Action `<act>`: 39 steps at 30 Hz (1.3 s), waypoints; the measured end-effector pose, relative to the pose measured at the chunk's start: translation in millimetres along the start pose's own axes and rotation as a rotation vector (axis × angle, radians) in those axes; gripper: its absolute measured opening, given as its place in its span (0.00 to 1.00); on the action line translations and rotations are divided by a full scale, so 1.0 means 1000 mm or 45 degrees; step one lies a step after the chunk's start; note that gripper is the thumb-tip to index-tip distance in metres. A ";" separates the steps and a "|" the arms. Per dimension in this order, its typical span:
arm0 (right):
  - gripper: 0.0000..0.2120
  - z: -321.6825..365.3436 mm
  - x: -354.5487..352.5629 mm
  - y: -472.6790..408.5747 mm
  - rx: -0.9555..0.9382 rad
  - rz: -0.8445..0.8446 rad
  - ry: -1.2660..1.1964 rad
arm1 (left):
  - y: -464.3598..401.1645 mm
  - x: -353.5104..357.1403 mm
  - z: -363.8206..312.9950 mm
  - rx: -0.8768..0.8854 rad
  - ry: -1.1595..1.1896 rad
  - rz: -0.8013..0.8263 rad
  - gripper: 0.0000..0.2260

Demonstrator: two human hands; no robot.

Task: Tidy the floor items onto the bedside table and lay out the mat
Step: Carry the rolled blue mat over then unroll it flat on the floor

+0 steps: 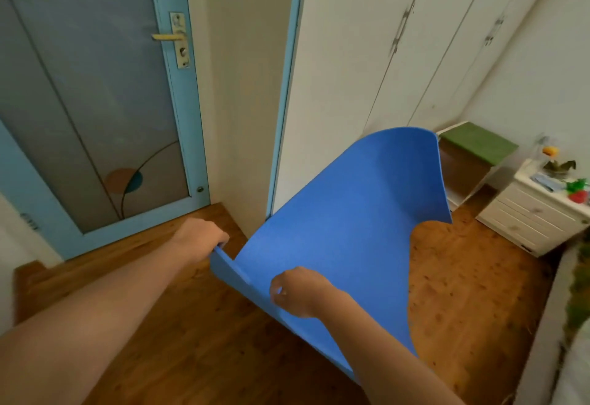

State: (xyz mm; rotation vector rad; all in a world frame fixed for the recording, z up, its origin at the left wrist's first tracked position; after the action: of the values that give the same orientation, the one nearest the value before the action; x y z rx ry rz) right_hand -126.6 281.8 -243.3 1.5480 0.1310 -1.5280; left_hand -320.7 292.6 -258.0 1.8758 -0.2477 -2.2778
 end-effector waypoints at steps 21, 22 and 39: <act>0.32 -0.125 0.028 0.029 0.263 -0.221 -0.472 | -0.031 -0.003 -0.111 0.094 0.676 0.256 0.33; 0.33 -0.130 0.031 0.028 0.279 -0.233 -0.491 | -0.032 -0.001 -0.110 0.070 0.710 0.267 0.33; 0.30 -0.256 0.201 -0.093 0.773 -0.616 -1.035 | -0.122 0.195 -0.111 -0.195 1.497 0.234 0.28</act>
State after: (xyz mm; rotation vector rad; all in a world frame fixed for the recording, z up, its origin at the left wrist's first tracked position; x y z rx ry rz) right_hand 45.5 398.3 -510.1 1.2333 -0.4996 -2.6490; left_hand -252.5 362.0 -493.8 2.5581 -0.0499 -0.7736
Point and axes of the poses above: each hand's wrist, its own y-axis away from the middle knuckle, its own x-axis out of the palm, z = x × y, the point moved 5 cm from there along -y, towards the middle knuckle, and after that the axes turned 1 degree about -x, right-handed, at the moved point
